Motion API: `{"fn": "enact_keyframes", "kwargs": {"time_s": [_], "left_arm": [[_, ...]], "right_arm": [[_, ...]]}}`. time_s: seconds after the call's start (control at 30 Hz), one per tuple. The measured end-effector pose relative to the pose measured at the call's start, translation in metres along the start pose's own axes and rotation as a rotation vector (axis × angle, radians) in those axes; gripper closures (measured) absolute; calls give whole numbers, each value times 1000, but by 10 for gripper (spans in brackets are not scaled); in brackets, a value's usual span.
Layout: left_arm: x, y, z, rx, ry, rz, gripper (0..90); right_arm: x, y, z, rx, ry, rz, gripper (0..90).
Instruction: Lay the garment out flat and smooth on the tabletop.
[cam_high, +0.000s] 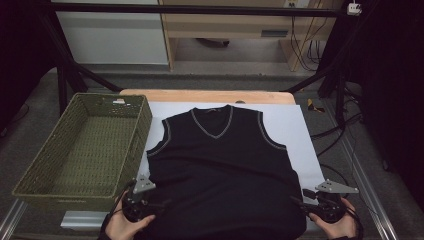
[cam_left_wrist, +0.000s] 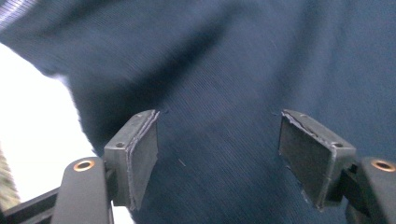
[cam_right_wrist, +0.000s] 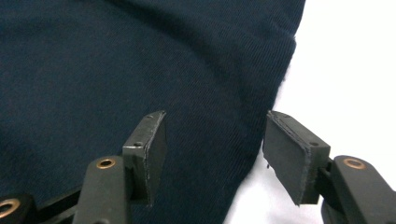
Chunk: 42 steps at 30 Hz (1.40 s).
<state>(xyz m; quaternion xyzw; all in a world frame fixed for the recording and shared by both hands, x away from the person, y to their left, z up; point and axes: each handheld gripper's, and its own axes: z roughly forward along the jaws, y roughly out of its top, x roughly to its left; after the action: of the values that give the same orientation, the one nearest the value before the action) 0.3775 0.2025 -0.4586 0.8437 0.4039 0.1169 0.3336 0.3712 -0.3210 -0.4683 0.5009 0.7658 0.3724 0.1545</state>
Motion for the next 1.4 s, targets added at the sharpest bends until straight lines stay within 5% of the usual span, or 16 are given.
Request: {"fn": "enact_keyframes", "kwargs": {"time_s": [0.2,0.3,0.37,0.53,0.57,0.67,0.83,0.93,1.03,1.1,1.13,1.2,1.3,1.4], "left_arm": [[-3,-11,5,27,-4,-1,317],[-8,-11,4,38,27,-11,441],[-14,-13,3,43,58,4,525],[-16,-13,2,55,30,7,819],[-15,-13,2,55,22,2,851],[-14,-13,1,55,12,25,872],[-8,-14,-13,67,-8,37,883],[-6,-16,-40,37,-25,36,884],[-7,-19,-69,27,-67,37,882],[-10,-22,-78,26,-74,54,866],[-10,-22,-80,-4,-38,57,830],[-7,-17,-78,-50,-25,30,649],[-7,-8,-57,-80,11,38,529],[-8,-3,-30,-36,38,67,458]], "right_arm": [[-1,-5,5,31,6,14,415],[3,-6,9,31,1,8,448],[6,-6,10,28,-11,-3,510],[10,-7,11,24,-62,-25,733],[11,-6,11,30,-42,-7,814],[12,-5,11,42,-21,-3,849],[12,-1,10,71,2,-10,862],[9,0,-2,57,37,13,860],[8,2,-26,34,122,49,843],[12,2,-36,35,153,43,743],[13,2,-39,41,148,37,663],[14,3,-39,-3,101,21,489],[11,6,-26,-26,70,23,438],[8,8,-5,-28,57,18,431]]}}
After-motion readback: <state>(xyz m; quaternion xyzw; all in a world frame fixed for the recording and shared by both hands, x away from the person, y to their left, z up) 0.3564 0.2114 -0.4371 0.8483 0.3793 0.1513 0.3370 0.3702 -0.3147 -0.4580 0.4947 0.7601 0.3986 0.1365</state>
